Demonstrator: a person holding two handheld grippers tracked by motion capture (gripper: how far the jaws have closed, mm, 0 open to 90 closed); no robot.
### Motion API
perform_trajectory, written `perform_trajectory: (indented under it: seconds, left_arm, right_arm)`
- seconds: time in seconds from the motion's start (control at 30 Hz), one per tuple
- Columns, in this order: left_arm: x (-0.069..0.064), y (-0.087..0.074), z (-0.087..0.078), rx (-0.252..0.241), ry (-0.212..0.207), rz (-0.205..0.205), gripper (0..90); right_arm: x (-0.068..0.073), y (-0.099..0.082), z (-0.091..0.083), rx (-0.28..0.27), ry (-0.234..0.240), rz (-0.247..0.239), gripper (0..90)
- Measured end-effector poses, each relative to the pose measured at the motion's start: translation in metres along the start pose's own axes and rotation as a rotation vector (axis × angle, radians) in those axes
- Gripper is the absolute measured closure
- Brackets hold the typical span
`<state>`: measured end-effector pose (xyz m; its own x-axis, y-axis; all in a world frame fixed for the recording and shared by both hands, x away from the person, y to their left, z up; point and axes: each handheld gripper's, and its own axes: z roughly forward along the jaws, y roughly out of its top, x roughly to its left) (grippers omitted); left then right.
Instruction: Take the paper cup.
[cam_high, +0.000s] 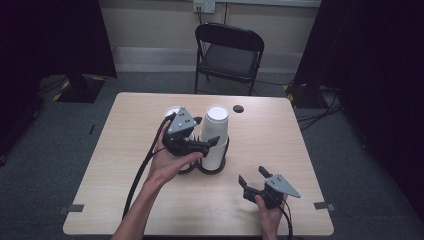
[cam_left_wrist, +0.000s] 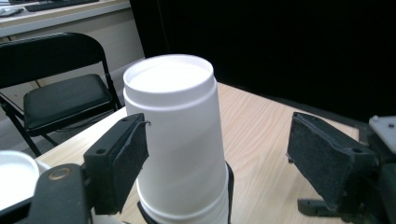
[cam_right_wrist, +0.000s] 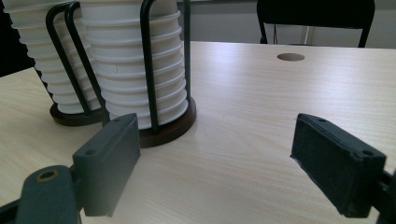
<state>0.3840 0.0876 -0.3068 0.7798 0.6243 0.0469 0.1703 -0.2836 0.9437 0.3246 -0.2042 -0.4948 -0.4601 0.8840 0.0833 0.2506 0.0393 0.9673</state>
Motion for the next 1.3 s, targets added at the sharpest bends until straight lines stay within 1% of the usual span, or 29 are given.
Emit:
perform_trajectory:
  seconds: [0.1, 0.17, 0.23, 0.3, 0.37, 0.43, 0.5, 0.53, 0.57, 0.63, 0.73, 0.77, 0.87, 0.93, 1.0, 1.03, 1.1, 1.17, 1.2, 1.3]
  left_arm:
    - [0.002, 0.003, 0.004, 0.014, 0.011, 0.007, 20.3]
    - [0.006, 0.005, 0.007, 0.016, 0.014, -0.001, 20.2]
    - [0.008, 0.006, 0.009, 0.022, 0.012, -0.008, 18.0]
    - [0.012, 0.007, 0.013, 0.031, 0.013, -0.005, 16.9]
    - [0.014, 0.007, 0.015, 0.029, 0.005, -0.008, 16.3]
    - [0.016, 0.008, 0.018, 0.034, 0.014, -0.014, 15.9]
    - [0.017, 0.009, 0.021, 0.034, 0.012, -0.016, 15.7]
    - [0.018, 0.01, 0.022, 0.033, 0.02, -0.019, 15.7]
    - [0.018, 0.011, 0.023, 0.036, 0.015, -0.021, 15.7]
    - [0.018, 0.013, 0.025, 0.039, 0.036, -0.009, 15.8]
    - [0.018, 0.015, 0.032, 0.053, 0.031, -0.006, 16.0]
    - [0.018, 0.015, 0.032, 0.053, 0.031, -0.006, 16.3]
    - [0.02, 0.015, 0.039, 0.083, 0.035, 0.004, 16.3]
    - [0.021, 0.014, 0.042, 0.094, 0.031, -0.001, 16.2]
    - [0.021, 0.013, 0.045, 0.091, 0.019, -0.009, 16.2]
    - [0.021, 0.013, 0.046, 0.096, 0.018, 0.0, 16.2]
    - [0.02, 0.012, 0.049, 0.109, 0.033, 0.015, 15.6]
    - [0.02, 0.012, 0.05, 0.117, 0.038, 0.02, 16.3]
    - [0.019, 0.011, 0.051, 0.119, 0.055, 0.037, 17.4]
    - [0.02, 0.011, 0.052, 0.124, 0.059, 0.039, 17.6]
  right_arm:
    - [0.0, 0.0, 0.0, 0.001, 0.002, 0.001, 15.0]
    - [0.0, 0.0, 0.0, 0.0, 0.003, 0.001, 15.1]
    - [0.0, 0.0, 0.0, 0.0, 0.003, 0.002, 15.1]
    - [0.0, 0.0, 0.0, 0.0, 0.003, 0.002, 15.1]
    - [0.0, 0.0, 0.0, 0.0, 0.002, 0.0, 15.1]
    - [-0.001, 0.0, 0.0, 0.0, -0.002, 0.003, 14.9]
    - [-0.001, 0.0, 0.001, 0.006, 0.003, 0.011, 14.4]
    - [-0.002, 0.0, 0.0, 0.006, 0.004, 0.013, 14.3]
    - [-0.002, 0.0, 0.0, 0.006, 0.004, 0.013, 14.3]
    - [-0.001, 0.0, 0.001, 0.006, 0.001, 0.013, 14.3]
    - [-0.002, 0.0, 0.001, 0.009, 0.002, 0.017, 14.5]
    - [-0.002, 0.0, 0.001, 0.009, 0.002, 0.017, 14.5]
    - [-0.002, 0.0, 0.001, 0.011, 0.003, 0.016, 14.5]
    - [-0.002, 0.001, 0.001, 0.012, 0.001, 0.015, 14.5]
    - [-0.002, 0.0, 0.001, 0.012, 0.002, 0.012, 14.5]
    - [-0.002, 0.001, 0.001, 0.012, 0.002, 0.012, 14.5]
    - [-0.002, 0.001, 0.001, 0.013, 0.002, 0.012, 14.5]
    - [-0.002, 0.001, 0.001, 0.013, 0.002, 0.012, 14.5]
    - [-0.002, 0.0, 0.002, 0.012, 0.0, 0.012, 14.6]
    - [-0.002, 0.001, 0.002, 0.014, -0.005, 0.012, 14.8]
